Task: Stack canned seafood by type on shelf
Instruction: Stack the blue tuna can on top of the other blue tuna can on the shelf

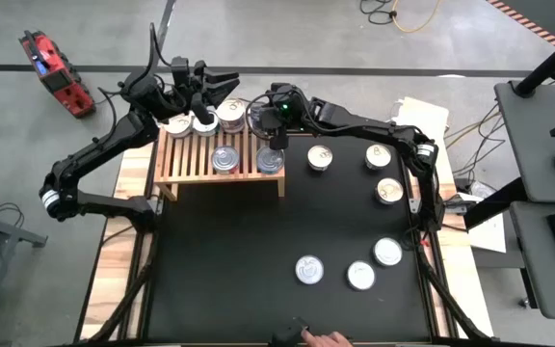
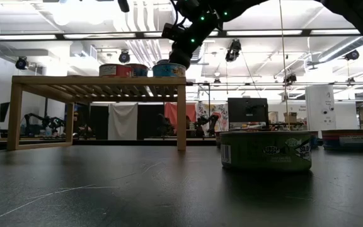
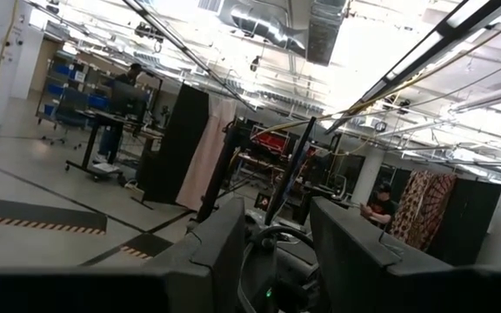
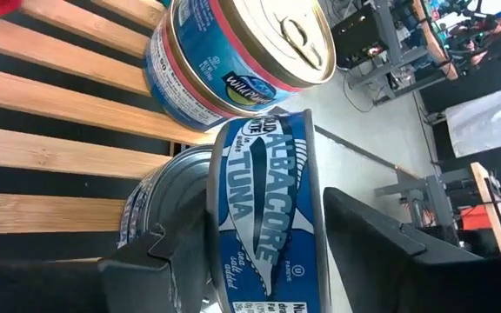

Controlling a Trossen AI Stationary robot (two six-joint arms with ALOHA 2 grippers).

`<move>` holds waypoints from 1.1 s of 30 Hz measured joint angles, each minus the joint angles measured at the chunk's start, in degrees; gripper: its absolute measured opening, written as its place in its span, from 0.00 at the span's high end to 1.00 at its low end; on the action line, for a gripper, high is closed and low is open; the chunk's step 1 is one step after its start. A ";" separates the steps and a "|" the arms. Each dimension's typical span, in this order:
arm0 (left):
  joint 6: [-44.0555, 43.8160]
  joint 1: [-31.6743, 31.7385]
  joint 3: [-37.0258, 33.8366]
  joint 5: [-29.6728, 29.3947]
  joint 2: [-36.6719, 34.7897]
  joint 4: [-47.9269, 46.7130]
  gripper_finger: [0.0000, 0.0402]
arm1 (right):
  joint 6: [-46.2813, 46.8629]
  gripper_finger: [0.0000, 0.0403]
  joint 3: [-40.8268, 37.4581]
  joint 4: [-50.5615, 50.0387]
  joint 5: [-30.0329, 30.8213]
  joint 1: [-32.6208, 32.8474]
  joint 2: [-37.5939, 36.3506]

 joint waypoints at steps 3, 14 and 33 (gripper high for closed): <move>0.00 -0.01 0.00 0.00 -0.01 -0.13 0.71 | 1.89 0.51 0.00 -0.02 -0.50 0.02 0.00; 0.00 -0.01 0.00 0.00 -0.01 -0.36 0.71 | 3.77 0.47 0.00 -0.42 -0.90 0.88 -0.04; 0.00 -0.01 0.00 -0.02 -0.01 -1.19 0.71 | 9.78 0.35 0.00 -3.50 -0.92 1.29 -0.26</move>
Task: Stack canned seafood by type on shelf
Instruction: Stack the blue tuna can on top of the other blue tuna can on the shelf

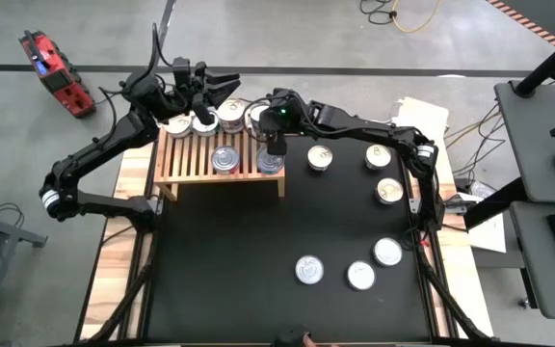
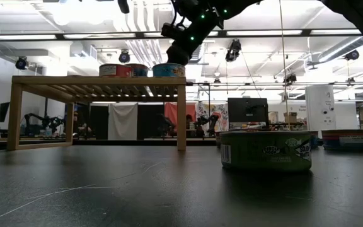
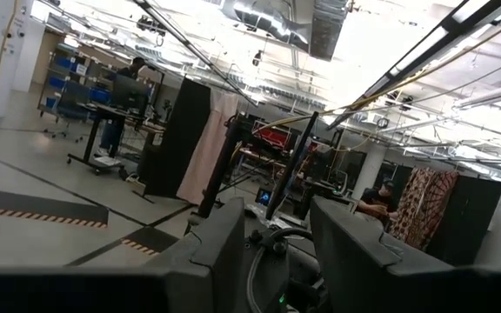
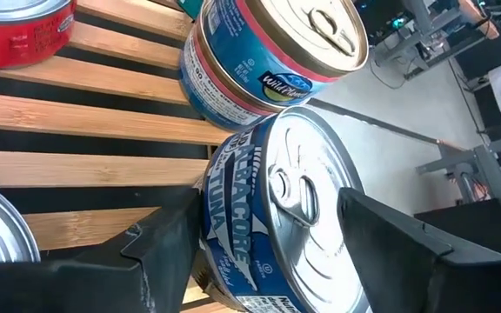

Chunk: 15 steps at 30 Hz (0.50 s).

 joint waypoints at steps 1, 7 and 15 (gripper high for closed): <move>0.00 0.00 0.00 0.02 0.00 -0.04 0.71 | 0.02 0.35 0.00 -0.02 0.00 0.00 0.00; 0.00 0.00 0.00 0.02 0.00 -1.23 0.71 | 0.77 0.33 0.00 -0.02 0.00 0.00 0.00; 0.00 0.00 0.00 0.02 0.00 -1.73 0.71 | 1.46 0.34 0.00 -0.02 0.00 0.00 0.00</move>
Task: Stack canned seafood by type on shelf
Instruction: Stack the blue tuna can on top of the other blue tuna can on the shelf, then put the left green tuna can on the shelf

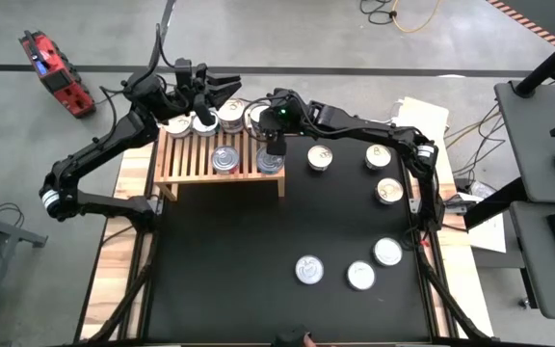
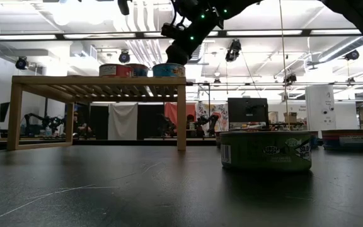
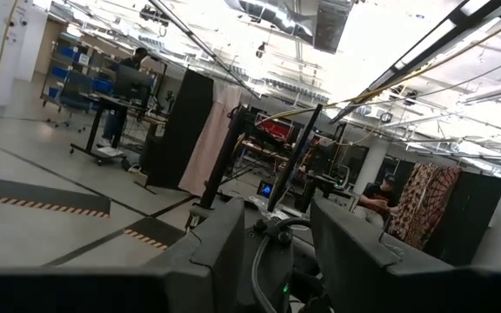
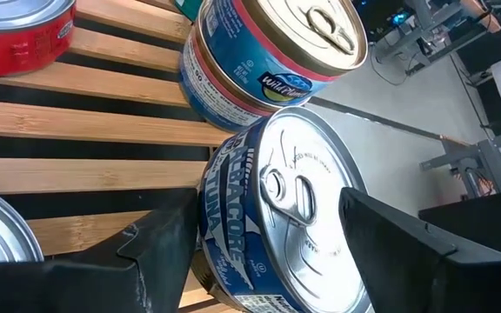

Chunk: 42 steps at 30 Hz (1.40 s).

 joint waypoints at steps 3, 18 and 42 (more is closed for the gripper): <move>0.00 0.00 0.00 0.00 0.00 0.02 0.71 | 0.01 0.32 0.00 0.00 0.00 0.00 0.00; 0.02 0.00 0.00 0.22 0.00 0.02 0.71 | 1.44 0.31 0.05 -0.16 0.61 -0.02 -0.09; 0.90 -0.06 0.00 0.24 -0.04 -7.25 0.71 | 21.35 0.34 0.31 -9.36 -10.50 1.22 -12.87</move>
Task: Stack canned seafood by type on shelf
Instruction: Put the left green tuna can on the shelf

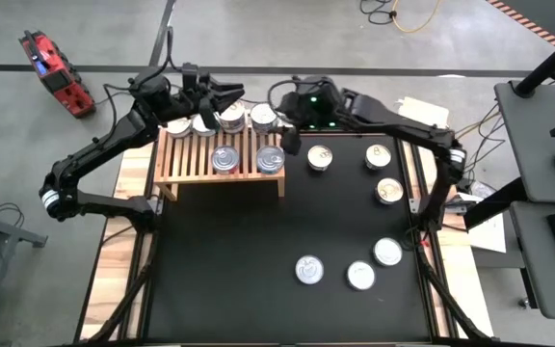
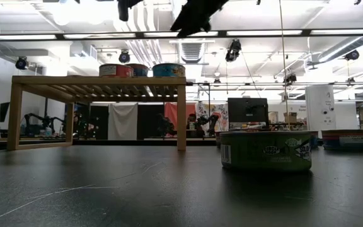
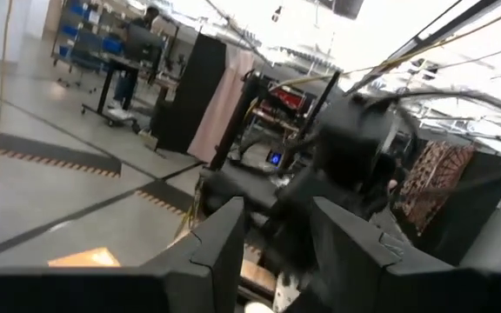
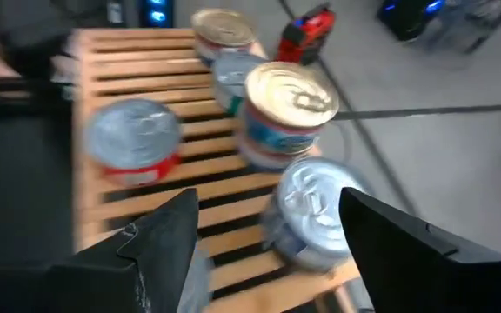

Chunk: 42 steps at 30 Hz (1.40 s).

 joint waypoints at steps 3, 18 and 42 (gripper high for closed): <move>-0.02 -0.60 0.00 0.37 0.00 -1.70 0.71 | 3.38 0.37 -0.04 -6.18 -3.24 0.00 -2.65; -7.63 -15.12 0.00 -5.42 0.00 -4.08 0.71 | 8.43 0.49 -0.57 -27.26 -17.83 3.45 -13.07; -19.35 -42.67 0.02 -24.82 0.00 -25.49 0.71 | 31.54 0.62 -32.08 -13.64 -17.59 13.70 -34.43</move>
